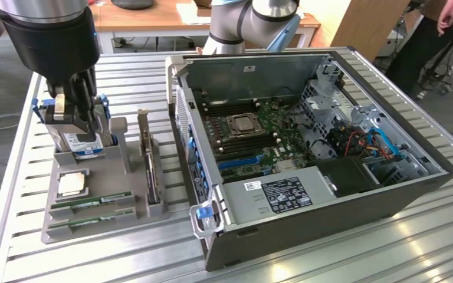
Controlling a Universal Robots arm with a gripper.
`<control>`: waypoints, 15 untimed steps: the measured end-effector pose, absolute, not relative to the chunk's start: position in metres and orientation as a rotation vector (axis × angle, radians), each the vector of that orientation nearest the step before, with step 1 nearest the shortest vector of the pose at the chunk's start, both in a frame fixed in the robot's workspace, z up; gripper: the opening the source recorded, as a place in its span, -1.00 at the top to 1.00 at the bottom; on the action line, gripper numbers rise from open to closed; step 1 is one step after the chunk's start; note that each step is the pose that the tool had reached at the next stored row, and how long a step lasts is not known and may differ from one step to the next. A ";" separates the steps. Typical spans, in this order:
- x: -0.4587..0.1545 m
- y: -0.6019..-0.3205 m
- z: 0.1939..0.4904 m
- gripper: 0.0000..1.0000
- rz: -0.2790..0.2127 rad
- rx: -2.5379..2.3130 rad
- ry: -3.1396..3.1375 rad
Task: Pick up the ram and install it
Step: 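Pick up the ram and move it above insertion slot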
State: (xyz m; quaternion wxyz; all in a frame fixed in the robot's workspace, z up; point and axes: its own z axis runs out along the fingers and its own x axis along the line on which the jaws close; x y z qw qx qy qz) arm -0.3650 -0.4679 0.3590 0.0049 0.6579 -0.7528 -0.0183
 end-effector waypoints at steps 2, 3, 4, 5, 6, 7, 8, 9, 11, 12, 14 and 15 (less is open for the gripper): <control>-0.365 -0.468 0.357 0.40 -0.057 2.061 -2.358; -0.365 -0.468 0.356 0.40 -0.057 2.061 -2.358; -0.365 -0.468 0.354 0.40 -0.057 2.061 -2.358; -0.365 -0.468 0.353 0.40 -0.057 2.061 -2.358; -0.365 -0.468 0.351 0.40 -0.057 2.061 -2.358; -0.365 -0.468 0.345 0.40 -0.057 2.061 -2.358; -0.365 -0.468 0.340 0.40 -0.057 2.061 -2.358; -0.365 -0.468 0.335 0.40 -0.057 2.061 -2.358; -0.365 -0.468 0.333 0.40 -0.057 2.061 -2.358; -0.365 -0.468 0.332 0.40 -0.057 2.061 -2.358; -0.365 -0.468 0.332 0.40 -0.057 2.060 -2.357; -0.365 -0.468 0.332 0.40 -0.057 2.060 -2.357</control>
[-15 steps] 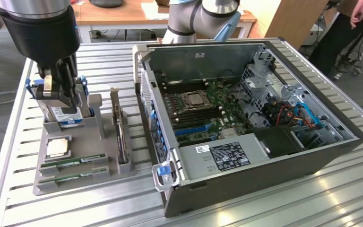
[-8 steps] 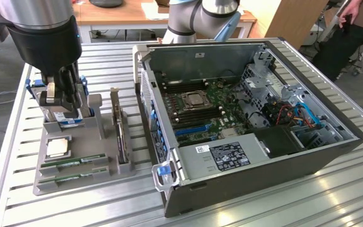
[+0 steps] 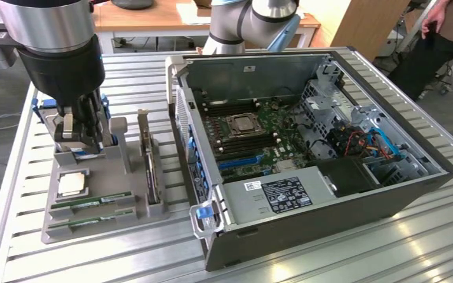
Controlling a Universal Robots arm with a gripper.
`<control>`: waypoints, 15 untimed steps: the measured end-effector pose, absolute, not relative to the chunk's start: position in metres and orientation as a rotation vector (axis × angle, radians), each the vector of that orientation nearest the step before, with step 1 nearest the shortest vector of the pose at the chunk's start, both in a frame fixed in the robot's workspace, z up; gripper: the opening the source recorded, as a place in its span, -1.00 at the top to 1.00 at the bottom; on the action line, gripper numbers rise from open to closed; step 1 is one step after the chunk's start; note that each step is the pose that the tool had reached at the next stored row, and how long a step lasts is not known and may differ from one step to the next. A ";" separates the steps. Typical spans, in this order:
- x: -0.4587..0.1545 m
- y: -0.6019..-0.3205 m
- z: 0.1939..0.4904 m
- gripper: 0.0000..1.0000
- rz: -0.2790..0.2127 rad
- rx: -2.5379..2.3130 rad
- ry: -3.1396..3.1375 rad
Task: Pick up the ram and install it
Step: 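Pick up the ram and move it above insertion slot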
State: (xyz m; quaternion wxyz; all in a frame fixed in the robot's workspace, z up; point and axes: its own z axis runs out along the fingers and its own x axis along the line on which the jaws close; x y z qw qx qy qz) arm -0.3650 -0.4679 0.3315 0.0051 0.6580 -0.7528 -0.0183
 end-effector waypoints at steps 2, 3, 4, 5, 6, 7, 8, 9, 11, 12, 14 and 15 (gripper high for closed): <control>-0.365 -0.468 0.331 0.40 -0.057 2.060 -2.358; -0.365 -0.468 0.331 0.40 -0.057 2.061 -2.358; -0.365 -0.468 0.331 0.40 -0.057 2.061 -2.358; -0.365 -0.468 0.331 0.40 -0.057 2.061 -2.357; -0.365 -0.468 0.331 0.40 -0.057 2.063 -2.356; -0.365 -0.468 0.331 0.40 -0.057 2.065 -2.354; -0.365 -0.468 0.331 0.40 -0.057 2.068 -2.351; -0.365 -0.468 0.331 0.40 -0.057 2.072 -2.347; -0.366 -0.468 0.331 0.40 -0.056 2.079 -2.340; -0.366 -0.468 0.331 0.40 -0.055 2.082 -2.337; -0.366 -0.468 0.331 0.40 -0.055 2.087 -2.332; -0.367 -0.468 0.330 0.40 -0.055 2.090 -2.330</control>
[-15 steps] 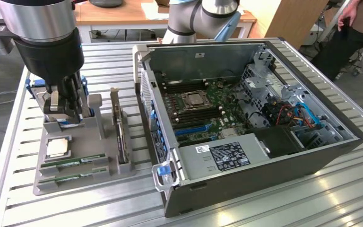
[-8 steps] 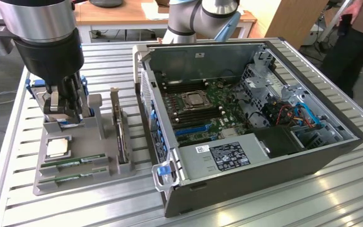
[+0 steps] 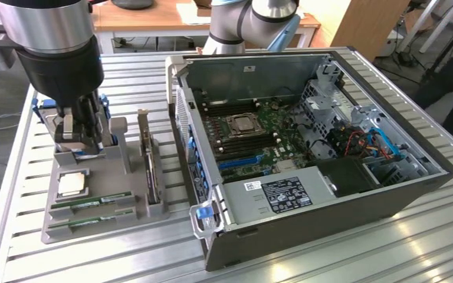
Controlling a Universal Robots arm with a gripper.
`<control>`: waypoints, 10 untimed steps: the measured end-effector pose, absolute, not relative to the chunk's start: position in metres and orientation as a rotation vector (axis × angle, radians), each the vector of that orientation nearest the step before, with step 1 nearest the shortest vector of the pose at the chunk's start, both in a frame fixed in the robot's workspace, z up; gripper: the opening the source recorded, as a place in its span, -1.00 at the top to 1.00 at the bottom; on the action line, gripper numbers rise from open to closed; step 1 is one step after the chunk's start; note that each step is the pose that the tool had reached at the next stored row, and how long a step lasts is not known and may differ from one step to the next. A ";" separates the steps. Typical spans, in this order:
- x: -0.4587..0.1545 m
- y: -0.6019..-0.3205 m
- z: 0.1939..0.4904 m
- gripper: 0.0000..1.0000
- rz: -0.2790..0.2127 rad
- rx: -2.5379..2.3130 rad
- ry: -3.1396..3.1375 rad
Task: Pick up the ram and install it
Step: 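Pick up the ram and move it above insertion slot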
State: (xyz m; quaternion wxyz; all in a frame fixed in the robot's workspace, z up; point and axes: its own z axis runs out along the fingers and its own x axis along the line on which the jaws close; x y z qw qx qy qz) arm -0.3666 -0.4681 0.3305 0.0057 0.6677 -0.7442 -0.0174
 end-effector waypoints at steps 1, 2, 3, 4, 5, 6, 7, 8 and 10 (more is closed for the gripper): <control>-0.367 -0.468 0.331 0.40 -0.054 2.092 -2.327; -0.367 -0.468 0.331 0.40 -0.054 2.095 -2.325; -0.368 -0.469 0.331 0.40 -0.054 2.097 -2.322; -0.368 -0.469 0.331 0.40 -0.054 2.100 -2.320; -0.368 -0.469 0.331 0.40 -0.054 2.102 -2.318; -0.368 -0.470 0.331 0.40 -0.054 2.105 -2.315; -0.369 -0.470 0.331 0.40 -0.054 2.108 -2.313; -0.369 -0.470 0.331 0.40 -0.054 2.110 -2.310; -0.368 -0.470 0.331 0.40 -0.054 2.113 -2.307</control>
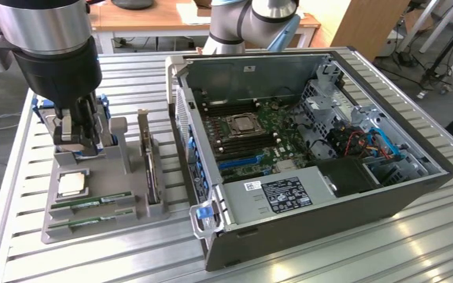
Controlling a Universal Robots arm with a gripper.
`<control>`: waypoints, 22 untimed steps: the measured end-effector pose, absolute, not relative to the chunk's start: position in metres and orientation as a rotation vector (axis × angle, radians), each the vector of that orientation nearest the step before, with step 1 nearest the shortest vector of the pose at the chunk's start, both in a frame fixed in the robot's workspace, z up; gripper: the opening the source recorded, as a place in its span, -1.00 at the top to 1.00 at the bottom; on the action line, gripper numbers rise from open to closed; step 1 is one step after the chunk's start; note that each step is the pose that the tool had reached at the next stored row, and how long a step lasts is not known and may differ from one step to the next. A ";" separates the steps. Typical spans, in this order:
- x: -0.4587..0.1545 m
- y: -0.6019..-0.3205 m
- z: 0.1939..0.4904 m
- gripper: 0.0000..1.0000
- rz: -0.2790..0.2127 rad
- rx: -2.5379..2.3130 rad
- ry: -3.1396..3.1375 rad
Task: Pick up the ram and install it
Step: 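Pick up the ram and move it above insertion slot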
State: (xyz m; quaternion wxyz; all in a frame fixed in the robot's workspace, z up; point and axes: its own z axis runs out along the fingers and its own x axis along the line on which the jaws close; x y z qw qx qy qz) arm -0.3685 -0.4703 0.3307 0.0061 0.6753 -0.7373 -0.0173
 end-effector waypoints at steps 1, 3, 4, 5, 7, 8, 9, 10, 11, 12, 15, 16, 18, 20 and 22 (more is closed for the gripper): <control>-0.369 -0.470 0.331 0.40 -0.054 2.113 -2.307; -0.369 -0.470 0.331 0.40 -0.054 2.113 -2.307; -0.369 -0.470 0.331 0.40 -0.054 2.113 -2.307; -0.369 -0.470 0.331 0.40 -0.054 2.113 -2.307; -0.369 -0.471 0.331 0.40 -0.054 2.114 -2.306; -0.369 -0.472 0.331 0.40 -0.054 2.115 -2.306; -0.369 -0.472 0.331 0.40 -0.054 2.115 -2.305; -0.369 -0.473 0.331 0.40 -0.054 2.116 -2.305; -0.369 -0.473 0.331 0.40 -0.054 2.117 -2.304; -0.369 -0.474 0.331 0.40 -0.054 2.117 -2.304; -0.369 -0.474 0.331 0.40 -0.054 2.118 -2.303; -0.369 -0.474 0.331 0.40 -0.054 2.118 -2.303; -0.369 -0.475 0.330 0.40 -0.054 2.118 -2.303; -0.369 -0.475 0.329 0.40 -0.054 2.118 -2.303; -0.369 -0.475 0.326 0.40 -0.054 2.118 -2.303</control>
